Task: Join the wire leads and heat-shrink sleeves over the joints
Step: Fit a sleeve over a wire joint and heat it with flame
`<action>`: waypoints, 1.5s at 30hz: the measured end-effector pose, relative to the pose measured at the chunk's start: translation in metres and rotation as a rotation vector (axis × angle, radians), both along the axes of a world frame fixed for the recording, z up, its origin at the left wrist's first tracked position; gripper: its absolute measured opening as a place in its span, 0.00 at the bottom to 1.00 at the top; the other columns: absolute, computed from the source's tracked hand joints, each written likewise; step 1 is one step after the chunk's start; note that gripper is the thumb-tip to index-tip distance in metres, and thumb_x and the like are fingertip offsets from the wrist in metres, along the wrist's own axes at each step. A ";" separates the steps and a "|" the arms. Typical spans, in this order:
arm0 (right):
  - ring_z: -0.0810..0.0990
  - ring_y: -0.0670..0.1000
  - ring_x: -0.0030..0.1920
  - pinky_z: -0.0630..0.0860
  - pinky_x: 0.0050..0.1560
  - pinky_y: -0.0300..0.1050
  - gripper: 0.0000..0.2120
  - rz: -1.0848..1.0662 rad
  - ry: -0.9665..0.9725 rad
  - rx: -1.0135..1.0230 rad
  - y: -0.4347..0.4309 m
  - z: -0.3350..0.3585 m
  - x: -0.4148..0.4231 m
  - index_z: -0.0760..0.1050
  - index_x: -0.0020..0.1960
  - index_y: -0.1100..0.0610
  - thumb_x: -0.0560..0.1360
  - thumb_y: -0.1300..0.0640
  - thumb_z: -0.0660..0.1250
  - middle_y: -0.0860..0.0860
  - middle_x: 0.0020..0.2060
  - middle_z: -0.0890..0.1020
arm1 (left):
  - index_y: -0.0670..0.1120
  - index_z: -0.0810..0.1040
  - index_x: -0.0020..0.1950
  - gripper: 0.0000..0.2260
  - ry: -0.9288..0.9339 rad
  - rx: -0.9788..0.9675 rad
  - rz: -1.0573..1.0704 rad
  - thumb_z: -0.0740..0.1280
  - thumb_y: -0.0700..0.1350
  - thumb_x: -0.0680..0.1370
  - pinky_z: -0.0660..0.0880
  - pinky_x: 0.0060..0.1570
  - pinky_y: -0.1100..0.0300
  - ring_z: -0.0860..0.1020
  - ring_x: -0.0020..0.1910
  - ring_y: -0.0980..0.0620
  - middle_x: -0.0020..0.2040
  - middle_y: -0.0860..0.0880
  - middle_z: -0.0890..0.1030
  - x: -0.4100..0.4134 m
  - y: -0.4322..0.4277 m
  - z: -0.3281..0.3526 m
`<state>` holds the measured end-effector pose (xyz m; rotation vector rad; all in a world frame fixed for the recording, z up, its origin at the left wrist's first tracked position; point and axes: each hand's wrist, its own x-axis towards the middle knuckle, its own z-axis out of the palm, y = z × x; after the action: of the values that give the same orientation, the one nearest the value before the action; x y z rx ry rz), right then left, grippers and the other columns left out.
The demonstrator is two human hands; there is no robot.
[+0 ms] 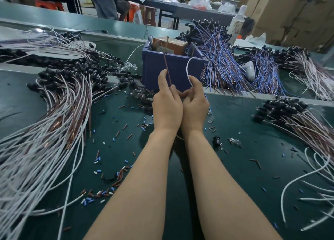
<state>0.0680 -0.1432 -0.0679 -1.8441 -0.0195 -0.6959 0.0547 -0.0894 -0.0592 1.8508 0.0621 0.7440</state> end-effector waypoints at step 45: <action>0.72 0.51 0.36 0.61 0.35 0.39 0.13 -0.168 0.005 -0.001 0.000 0.000 -0.001 0.68 0.64 0.62 0.81 0.63 0.53 0.49 0.37 0.74 | 0.44 0.62 0.74 0.21 0.030 -0.084 -0.010 0.57 0.38 0.81 0.69 0.38 0.71 0.79 0.36 0.52 0.37 0.48 0.81 0.005 0.000 -0.006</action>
<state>0.0665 -0.1431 -0.0677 -1.8628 0.1399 -0.8084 0.0593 -0.0894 -0.0655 1.7807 0.1020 0.6970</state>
